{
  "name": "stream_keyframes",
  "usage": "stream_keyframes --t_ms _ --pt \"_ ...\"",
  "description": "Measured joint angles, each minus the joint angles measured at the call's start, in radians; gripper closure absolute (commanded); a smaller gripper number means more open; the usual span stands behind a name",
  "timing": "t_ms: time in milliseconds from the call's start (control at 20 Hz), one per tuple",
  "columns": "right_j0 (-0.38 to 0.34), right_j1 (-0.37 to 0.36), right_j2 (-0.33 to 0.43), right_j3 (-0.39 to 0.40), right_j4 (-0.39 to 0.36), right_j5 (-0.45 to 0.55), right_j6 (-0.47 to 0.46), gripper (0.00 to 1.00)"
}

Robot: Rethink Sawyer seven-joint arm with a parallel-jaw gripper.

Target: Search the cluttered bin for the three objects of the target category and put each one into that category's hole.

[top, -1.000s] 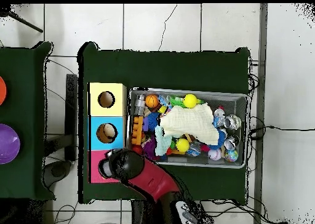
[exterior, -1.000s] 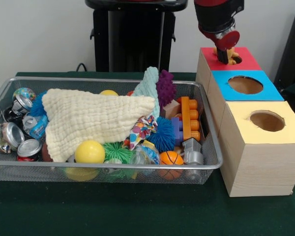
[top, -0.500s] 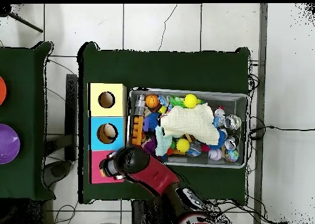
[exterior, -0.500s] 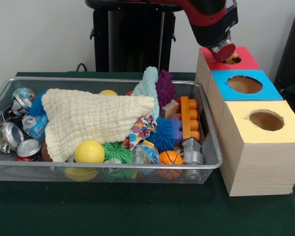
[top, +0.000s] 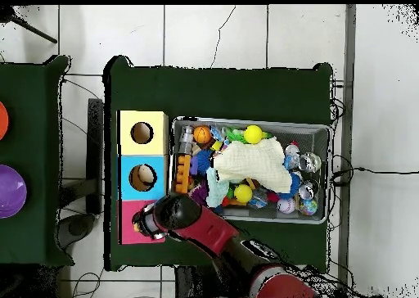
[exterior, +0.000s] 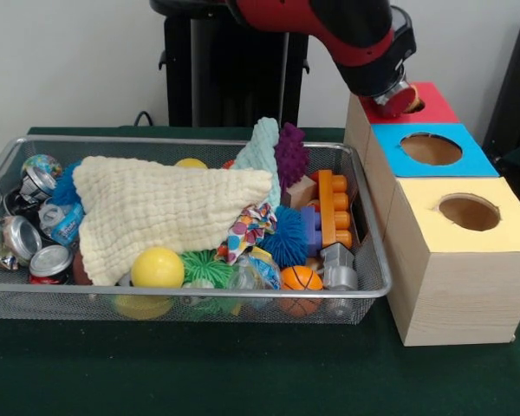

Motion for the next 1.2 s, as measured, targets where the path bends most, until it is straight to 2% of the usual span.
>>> stream_keyframes --t_ms 200,500,750,950,1200 --pt "0.026 -0.01 -0.017 -0.008 -0.029 -0.019 0.0 1.0" --pt "0.199 -0.05 -0.155 -0.058 -0.099 -0.062 0.0 1.0" --pt "0.305 -0.071 -0.238 -0.071 -0.138 -0.132 0.0 1.0" --pt "0.311 -0.075 -0.245 -0.071 -0.148 -0.153 0.0 1.0" --pt "0.28 -0.08 -0.238 -0.062 -0.148 -0.153 0.0 1.0"
